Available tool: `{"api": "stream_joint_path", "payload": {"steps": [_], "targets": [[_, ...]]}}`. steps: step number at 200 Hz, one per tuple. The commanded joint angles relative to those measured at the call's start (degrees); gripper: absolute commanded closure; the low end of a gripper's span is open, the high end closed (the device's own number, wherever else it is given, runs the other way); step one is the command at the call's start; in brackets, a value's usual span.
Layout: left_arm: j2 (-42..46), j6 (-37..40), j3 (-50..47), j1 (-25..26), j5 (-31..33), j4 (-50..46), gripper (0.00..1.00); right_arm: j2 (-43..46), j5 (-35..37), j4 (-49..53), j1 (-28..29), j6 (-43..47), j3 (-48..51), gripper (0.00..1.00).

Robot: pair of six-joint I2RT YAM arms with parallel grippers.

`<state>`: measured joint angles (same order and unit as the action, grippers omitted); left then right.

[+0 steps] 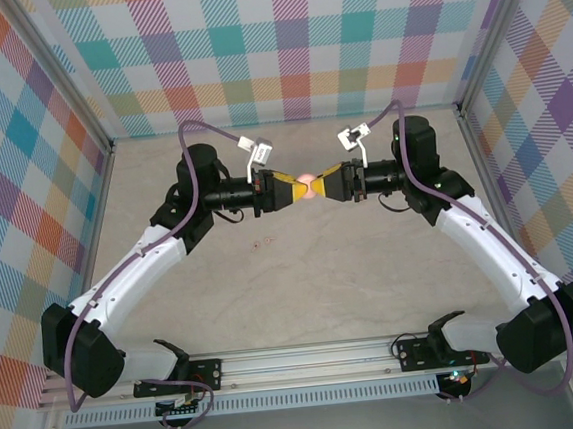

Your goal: Insert wireless bluetooth earbuds into charging case

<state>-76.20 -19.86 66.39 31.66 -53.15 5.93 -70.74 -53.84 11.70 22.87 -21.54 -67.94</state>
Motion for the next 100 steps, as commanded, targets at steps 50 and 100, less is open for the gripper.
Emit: {"api": "stream_joint_path", "payload": {"steps": [50,100], "targets": [[0.5,1.3,2.1,1.4,-1.1,-0.8,0.82,-0.1,-2.4,0.2,0.3,1.6,-2.2,0.65],[-0.1,1.7,2.9,1.7,-0.9,-2.2,0.79,0.2,-1.8,0.7,0.3,1.8,-2.3,0.77]]}}
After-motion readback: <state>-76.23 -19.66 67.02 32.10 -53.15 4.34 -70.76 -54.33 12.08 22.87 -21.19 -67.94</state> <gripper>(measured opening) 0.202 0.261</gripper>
